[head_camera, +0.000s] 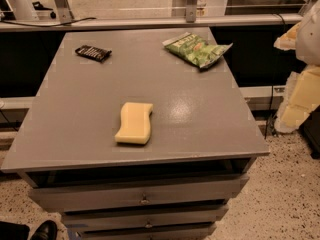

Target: Move green jalapeno chip bag near rxbar chocolate

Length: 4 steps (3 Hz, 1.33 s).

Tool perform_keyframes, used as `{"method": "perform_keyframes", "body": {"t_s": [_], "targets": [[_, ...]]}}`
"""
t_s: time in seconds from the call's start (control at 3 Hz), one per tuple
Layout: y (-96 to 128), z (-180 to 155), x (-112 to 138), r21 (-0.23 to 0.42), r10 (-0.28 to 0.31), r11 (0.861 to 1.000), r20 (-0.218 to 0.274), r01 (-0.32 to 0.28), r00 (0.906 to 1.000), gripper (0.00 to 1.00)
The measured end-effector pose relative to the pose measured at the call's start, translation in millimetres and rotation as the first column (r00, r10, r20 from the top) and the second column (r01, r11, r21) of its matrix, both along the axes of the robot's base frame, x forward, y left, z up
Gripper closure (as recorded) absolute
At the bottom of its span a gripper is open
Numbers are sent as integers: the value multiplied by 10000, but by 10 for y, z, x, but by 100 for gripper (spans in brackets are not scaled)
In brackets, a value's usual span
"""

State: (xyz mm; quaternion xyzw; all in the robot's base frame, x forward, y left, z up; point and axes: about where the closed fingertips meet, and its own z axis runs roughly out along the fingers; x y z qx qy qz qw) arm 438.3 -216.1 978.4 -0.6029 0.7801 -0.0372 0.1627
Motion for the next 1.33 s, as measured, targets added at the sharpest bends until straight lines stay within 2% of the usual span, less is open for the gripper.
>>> {"method": "perform_keyframes", "body": {"t_s": [0.33, 0.67, 1.0, 1.33], "targets": [[0, 0, 0, 1, 0, 10000, 1, 0, 10000, 0], [27, 11, 76, 303, -1, 9995, 250, -6, 9997, 0], [180, -104, 393, 1131, -135, 9936, 624, 63, 9980, 0], [358, -265, 948, 2271, -327, 9739, 1224, 40, 9919, 0]]}}
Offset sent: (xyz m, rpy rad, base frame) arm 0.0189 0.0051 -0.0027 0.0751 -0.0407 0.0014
